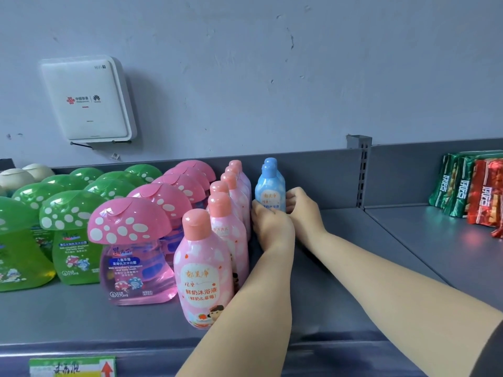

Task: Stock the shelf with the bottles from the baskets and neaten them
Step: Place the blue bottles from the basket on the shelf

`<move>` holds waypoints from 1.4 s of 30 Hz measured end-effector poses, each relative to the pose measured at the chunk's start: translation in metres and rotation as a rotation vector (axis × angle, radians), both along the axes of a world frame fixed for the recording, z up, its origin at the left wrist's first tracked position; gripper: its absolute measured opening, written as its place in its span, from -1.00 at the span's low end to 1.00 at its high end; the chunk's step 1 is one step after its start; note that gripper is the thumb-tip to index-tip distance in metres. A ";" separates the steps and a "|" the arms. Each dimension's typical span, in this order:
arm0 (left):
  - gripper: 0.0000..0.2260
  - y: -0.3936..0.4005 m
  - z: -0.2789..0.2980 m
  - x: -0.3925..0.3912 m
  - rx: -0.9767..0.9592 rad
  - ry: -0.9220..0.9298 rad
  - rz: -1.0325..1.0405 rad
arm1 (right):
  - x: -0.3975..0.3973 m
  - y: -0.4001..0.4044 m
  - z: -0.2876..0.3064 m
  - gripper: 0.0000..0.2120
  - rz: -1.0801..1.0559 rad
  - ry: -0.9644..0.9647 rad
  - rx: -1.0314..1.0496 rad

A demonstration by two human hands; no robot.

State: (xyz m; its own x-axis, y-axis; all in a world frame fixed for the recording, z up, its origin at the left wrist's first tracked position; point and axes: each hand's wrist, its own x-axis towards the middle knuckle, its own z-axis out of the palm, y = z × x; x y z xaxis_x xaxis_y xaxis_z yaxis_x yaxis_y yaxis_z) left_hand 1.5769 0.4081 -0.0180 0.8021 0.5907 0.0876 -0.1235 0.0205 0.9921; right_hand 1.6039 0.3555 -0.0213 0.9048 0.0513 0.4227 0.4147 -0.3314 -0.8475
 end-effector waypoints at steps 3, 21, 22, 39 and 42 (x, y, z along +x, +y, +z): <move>-0.63 0.002 -0.001 0.000 0.065 0.031 -0.011 | 0.001 -0.001 -0.001 -0.63 0.002 0.006 -0.021; -0.73 -0.004 0.039 -0.081 0.402 -0.073 -0.313 | -0.062 -0.067 0.063 -0.73 -0.160 -0.108 -0.754; -0.75 -0.004 0.042 -0.089 0.504 -0.128 -0.331 | -0.076 -0.077 0.068 -0.76 -0.213 -0.164 -0.828; -0.77 -0.158 -0.060 -0.209 1.487 -1.023 -0.682 | -0.335 -0.238 -0.051 -0.82 -0.749 0.028 -1.343; -0.86 -0.192 -0.097 -0.235 1.502 -1.016 -0.855 | -0.375 -0.263 -0.086 -0.77 -0.716 0.213 -1.358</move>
State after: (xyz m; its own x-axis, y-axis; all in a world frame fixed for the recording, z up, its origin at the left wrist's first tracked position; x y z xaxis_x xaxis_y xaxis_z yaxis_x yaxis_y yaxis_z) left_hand 1.3422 0.2161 -0.1146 0.1323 -0.8085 0.5734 -0.9561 -0.2568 -0.1414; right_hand 1.2288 0.0927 -0.1074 0.9424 -0.1781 0.2831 -0.2455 -0.9432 0.2237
